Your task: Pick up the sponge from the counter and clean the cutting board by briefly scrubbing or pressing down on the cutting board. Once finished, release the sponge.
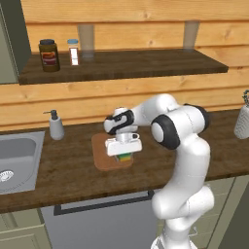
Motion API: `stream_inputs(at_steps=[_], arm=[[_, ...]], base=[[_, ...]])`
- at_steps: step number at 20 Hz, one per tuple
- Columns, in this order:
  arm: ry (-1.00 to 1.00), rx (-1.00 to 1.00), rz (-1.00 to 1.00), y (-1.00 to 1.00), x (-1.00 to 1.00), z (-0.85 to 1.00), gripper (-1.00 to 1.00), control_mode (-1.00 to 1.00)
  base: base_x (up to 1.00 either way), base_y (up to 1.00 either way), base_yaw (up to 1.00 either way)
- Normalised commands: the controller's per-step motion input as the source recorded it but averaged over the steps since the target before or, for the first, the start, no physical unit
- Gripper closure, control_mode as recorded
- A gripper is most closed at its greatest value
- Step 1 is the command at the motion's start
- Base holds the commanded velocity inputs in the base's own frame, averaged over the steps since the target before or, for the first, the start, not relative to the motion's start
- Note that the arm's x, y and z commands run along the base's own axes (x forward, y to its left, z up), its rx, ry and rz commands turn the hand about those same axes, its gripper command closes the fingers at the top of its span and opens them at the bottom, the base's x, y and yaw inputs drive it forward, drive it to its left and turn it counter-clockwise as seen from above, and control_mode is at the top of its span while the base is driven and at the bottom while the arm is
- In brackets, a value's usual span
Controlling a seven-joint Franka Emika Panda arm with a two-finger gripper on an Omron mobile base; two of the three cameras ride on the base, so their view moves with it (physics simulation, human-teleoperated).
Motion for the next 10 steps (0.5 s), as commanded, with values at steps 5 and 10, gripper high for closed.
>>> stream_inputs(at_steps=[5, 10], arm=[[0.03, -0.04, 0.0, 0.0, 0.46, -0.13, 1.0, -1.0], [0.0, -0.02, 0.0, 0.0, 0.69, -0.01, 1.0, -1.0]], base=[[0.0, 0.0, 0.0], [0.0, 0.0, 0.0]])
